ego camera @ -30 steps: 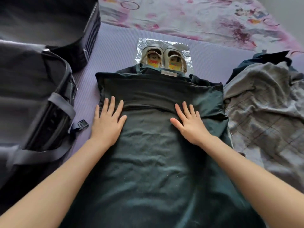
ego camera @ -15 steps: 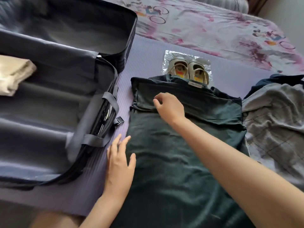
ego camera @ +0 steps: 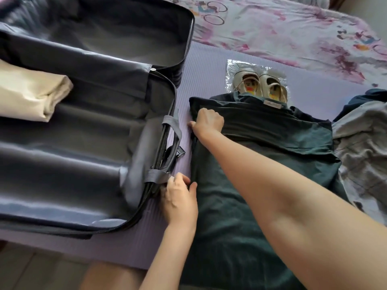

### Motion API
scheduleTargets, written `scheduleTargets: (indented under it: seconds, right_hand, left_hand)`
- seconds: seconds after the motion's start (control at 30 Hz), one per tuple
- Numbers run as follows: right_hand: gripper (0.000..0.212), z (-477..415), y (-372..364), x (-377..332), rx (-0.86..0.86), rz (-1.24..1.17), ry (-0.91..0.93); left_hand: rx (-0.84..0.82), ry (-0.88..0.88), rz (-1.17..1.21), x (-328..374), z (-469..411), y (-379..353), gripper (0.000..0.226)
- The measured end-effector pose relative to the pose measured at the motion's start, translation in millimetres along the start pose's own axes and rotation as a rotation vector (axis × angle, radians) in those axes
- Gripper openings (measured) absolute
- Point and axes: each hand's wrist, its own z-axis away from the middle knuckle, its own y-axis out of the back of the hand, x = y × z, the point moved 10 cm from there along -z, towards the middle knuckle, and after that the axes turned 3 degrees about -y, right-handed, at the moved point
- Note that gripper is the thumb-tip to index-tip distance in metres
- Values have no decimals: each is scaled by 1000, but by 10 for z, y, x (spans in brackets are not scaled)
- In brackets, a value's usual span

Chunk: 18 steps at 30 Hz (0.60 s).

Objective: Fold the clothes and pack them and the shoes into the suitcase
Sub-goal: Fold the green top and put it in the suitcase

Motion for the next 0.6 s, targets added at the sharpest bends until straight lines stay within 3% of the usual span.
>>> scheduleTargets:
  seconds: [0.07,0.13,0.27,0.4,0.5,0.6]
  right_hand:
    - [21,2,66,55,35,-32,7]
    - [21,9,159,193,49,-141,-27]
    - [27,7,317,708,47,-545,-179]
    - [15,32,528,1477,151,-886,-256]
    - [12,63,563,2101,232,-923,-326]
    - [12,93,390,2519,213,-840,-395]
  left_hand:
    - [16,-31,61,57,-2,41,11]
    - [-13,-60,133,122,24,21,13]
    - [-186,-55,180,274,140,-127,26]
    - [-316,-233,211,801,343,-290,23]
    - [-384,-397,196,1216,585,-562,22]
    - [-492,-449,110,1344,800,-943,33]
